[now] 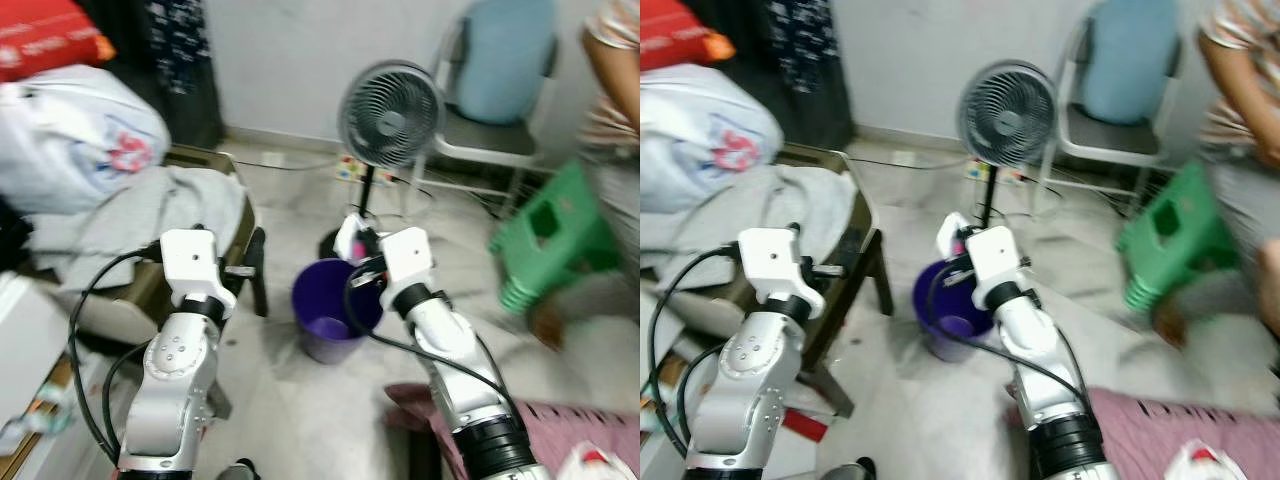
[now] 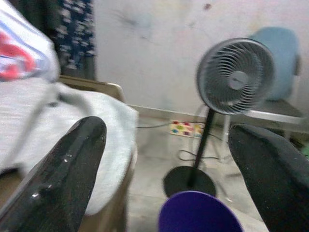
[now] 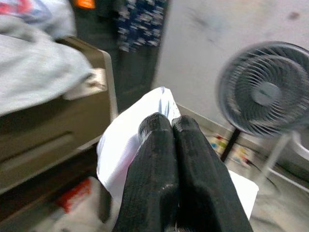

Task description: Clean up the room

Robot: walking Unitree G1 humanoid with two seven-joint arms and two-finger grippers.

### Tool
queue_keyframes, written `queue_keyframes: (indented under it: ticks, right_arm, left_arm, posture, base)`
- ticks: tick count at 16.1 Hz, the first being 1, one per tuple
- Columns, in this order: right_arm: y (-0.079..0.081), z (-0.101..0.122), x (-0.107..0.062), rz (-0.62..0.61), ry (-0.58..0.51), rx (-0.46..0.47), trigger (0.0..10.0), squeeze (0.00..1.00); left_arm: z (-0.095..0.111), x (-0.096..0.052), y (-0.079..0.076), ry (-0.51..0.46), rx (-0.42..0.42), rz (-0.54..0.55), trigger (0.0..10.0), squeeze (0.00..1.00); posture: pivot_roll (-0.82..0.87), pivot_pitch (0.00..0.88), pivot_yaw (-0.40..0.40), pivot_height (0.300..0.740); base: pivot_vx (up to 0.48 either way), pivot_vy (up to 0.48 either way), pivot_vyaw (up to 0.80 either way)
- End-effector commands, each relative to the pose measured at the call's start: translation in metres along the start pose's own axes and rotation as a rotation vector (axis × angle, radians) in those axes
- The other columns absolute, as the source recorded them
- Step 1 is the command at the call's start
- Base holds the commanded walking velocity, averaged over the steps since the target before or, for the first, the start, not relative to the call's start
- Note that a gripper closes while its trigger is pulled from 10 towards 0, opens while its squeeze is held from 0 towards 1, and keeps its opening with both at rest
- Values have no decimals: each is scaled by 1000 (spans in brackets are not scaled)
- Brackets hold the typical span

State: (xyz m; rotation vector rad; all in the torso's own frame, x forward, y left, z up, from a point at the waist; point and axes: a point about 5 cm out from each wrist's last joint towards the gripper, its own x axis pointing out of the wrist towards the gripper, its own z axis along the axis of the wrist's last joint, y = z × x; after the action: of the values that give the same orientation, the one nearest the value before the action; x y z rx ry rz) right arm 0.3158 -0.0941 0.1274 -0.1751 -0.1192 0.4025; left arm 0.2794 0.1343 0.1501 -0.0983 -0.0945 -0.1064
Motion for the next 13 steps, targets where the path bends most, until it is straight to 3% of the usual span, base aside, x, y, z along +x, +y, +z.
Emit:
queue_keyframes:
  ticks: [1,4,9,13]
  right_arm:
    - [-5,-1,-1,-15,5,-7,10000,0]
    - [-6,0,0,-6,2,-15,10000,0]
    - [-5,-1,0,-4,3,-19,10000,0]
    - [-3,-3,-2,-5,8,-19,10000,0]
  left_arm:
    - [2,1,-5,-13,0,-22,10000,0]
    - [1,0,-6,-14,-1,-22,10000,0]
    - [0,-1,-6,-10,-8,-24,10000,0]
    - [-1,-1,-6,-9,-15,-20,10000,0]
  posture:
    - [-13,107,-69,740]
    - [-9,100,-76,740]
    - [-9,99,-75,740]
    - [-12,100,-76,740]
  base:
    - [0,0,0]
    - [0,0,0]
    - [255,0,0]
    - [286,266,0]
